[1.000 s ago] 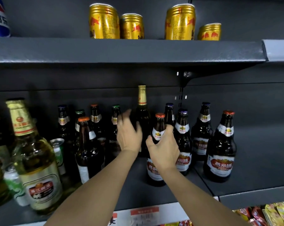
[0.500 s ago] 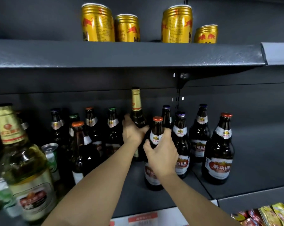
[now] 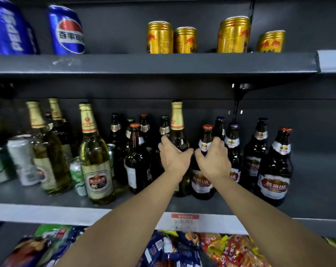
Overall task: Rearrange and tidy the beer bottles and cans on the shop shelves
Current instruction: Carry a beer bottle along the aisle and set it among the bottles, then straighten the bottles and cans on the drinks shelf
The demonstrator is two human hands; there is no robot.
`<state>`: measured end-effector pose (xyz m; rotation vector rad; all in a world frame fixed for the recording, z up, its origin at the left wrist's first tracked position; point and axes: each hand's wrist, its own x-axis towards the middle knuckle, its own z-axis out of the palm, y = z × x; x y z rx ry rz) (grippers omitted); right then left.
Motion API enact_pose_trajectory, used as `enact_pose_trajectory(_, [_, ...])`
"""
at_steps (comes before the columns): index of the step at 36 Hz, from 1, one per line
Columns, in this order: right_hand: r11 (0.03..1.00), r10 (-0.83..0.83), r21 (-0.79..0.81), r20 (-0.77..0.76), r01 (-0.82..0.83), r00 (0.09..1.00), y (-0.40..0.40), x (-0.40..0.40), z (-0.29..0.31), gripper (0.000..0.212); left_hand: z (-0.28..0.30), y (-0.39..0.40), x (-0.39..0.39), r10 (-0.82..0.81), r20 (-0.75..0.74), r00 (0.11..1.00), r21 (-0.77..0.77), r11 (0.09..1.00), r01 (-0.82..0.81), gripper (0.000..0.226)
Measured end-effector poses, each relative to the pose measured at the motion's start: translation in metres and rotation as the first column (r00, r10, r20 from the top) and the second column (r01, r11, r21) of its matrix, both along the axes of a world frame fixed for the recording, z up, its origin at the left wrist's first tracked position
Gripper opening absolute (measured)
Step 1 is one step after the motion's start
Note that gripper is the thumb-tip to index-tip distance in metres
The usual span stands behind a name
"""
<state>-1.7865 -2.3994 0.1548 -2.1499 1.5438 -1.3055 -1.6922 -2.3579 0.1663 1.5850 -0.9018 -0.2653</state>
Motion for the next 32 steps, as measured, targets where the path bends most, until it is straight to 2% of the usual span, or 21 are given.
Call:
enact_pose_trajectory(3, [0.999,0.023,0.028,-0.087,-0.021,0.996,0.005,-0.005,0.004,0.064,0.001,0.016,-0.004,0.023,-0.009,1.0,-0.009,1.0,-0.023,0.078])
enact_pose_trajectory(5, [0.999,0.032,-0.011,-0.064,-0.033,0.997,0.012,-0.006,0.005,0.072,0.002,0.027,-0.006,0.042,-0.006,0.999,-0.019,0.999,-0.042,0.079])
enact_pose_trajectory(9, [0.941,0.026,-0.337,0.132,0.02,0.991,0.036,-0.001,0.007,0.055,0.006,0.048,-0.007,0.09,0.005,0.996,-0.047,0.995,-0.09,0.074])
enact_pose_trajectory(12, [0.905,0.201,-0.407,0.151,-0.125,0.968,0.062,0.012,0.015,0.051,0.009,0.064,-0.006,0.131,0.032,0.991,-0.08,0.989,-0.128,0.065])
enact_pose_trajectory(14, [0.898,0.338,-0.335,0.109,-0.286,0.935,0.075,0.021,0.022,0.052,0.012,0.076,-0.005,0.15,0.055,0.987,-0.092,0.985,-0.145,0.056])
enact_pose_trajectory(17, [0.89,0.455,-0.099,0.109,-0.446,0.884,0.083,0.03,0.034,0.059,0.015,0.095,0.001,0.213,0.026,0.977,-0.106,0.972,-0.209,0.053])
enact_pose_trajectory(19, [0.813,0.548,0.089,0.216,-0.575,0.808,0.086,0.037,0.042,0.067,0.015,0.109,0.005,0.249,0.002,0.968,-0.109,0.963,-0.248,0.059])
enact_pose_trajectory(21, [0.693,0.627,0.188,0.32,-0.696,0.711,0.094,0.046,0.048,0.076,0.014,0.123,0.009,0.269,0.014,0.963,-0.103,0.958,-0.266,0.068])
enact_pose_trajectory(23, [0.605,0.687,0.228,0.336,-0.763,0.644,0.104,0.06,0.049,0.087,0.011,0.137,0.014,0.308,0.071,0.949,-0.084,0.95,-0.302,0.071])
enact_pose_trajectory(24, [0.58,0.71,0.233,0.325,-0.78,0.625,0.111,0.069,0.047,0.082,0.01,0.144,0.017,0.332,0.103,0.938,-0.074,0.943,-0.325,0.069])
enact_pose_trajectory(25, [0.568,0.725,0.232,0.312,-0.79,0.614,0.118,0.078,0.045,0.069,0.008,0.151,0.02,0.354,0.12,0.927,-0.072,0.935,-0.347,0.065])
enact_pose_trajectory(27, [0.573,0.728,0.22,0.305,-0.789,0.614,0.132,0.098,0.039,0.041,0.004,0.166,0.03,0.391,0.1,0.915,-0.077,0.92,-0.385,0.061])
enact_pose_trajectory(32, [0.619,0.73,0.205,0.208,-0.758,0.651,0.178,0.145,0.033,0.048,-0.006,0.212,0.069,0.436,0.123,0.892,-0.055,0.9,-0.432,0.072])
